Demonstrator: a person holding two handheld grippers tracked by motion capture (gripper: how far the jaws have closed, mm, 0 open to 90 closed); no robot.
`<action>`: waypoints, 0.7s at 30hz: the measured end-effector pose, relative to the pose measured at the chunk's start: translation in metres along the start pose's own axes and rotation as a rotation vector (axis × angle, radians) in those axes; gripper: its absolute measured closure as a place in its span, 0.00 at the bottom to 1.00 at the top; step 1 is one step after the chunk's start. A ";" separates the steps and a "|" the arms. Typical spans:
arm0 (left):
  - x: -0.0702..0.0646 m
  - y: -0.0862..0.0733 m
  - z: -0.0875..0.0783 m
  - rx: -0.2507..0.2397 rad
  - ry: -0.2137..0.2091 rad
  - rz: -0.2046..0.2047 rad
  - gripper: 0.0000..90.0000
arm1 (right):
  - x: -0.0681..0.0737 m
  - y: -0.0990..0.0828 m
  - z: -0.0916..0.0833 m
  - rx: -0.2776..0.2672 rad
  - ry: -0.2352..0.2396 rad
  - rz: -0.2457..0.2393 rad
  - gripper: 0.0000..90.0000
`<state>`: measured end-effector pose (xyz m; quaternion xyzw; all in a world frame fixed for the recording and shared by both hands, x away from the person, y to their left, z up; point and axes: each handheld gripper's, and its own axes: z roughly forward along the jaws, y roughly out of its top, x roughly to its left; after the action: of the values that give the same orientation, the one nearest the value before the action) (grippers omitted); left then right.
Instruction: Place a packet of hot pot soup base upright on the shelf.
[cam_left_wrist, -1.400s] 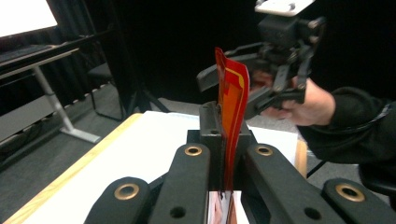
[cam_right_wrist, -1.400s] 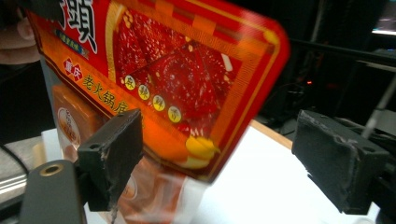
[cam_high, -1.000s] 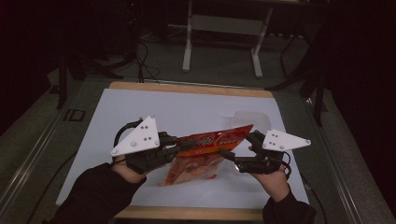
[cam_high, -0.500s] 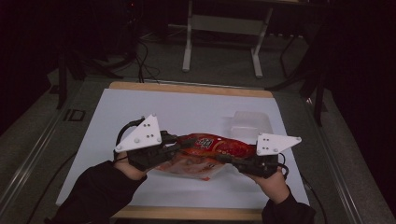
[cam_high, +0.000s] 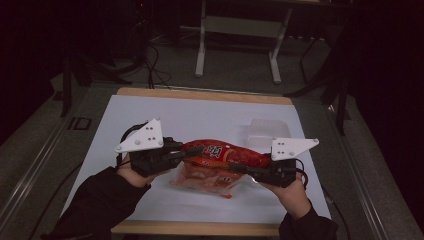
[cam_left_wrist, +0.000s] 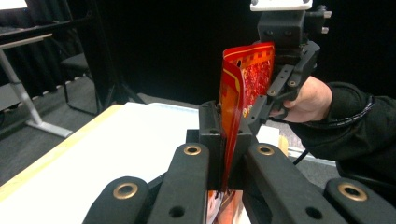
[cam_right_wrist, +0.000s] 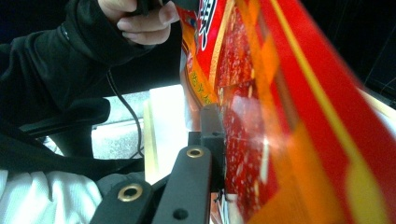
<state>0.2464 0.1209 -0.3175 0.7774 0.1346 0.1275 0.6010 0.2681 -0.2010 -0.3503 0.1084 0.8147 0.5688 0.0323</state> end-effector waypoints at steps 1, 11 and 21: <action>0.001 -0.001 -0.001 -0.004 -0.003 -0.001 0.99 | 0.000 0.002 -0.001 0.001 -0.002 -0.003 1.00; 0.004 0.000 -0.003 -0.066 0.020 0.006 0.77 | 0.002 0.018 -0.010 -0.006 -0.041 -0.012 1.00; 0.013 -0.018 -0.009 -0.115 0.103 -0.072 0.23 | -0.008 0.036 -0.039 -0.081 -0.139 -0.001 1.00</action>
<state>0.2541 0.1383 -0.3326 0.7288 0.1854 0.1532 0.6411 0.2740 -0.2269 -0.3037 0.1457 0.7868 0.5924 0.0937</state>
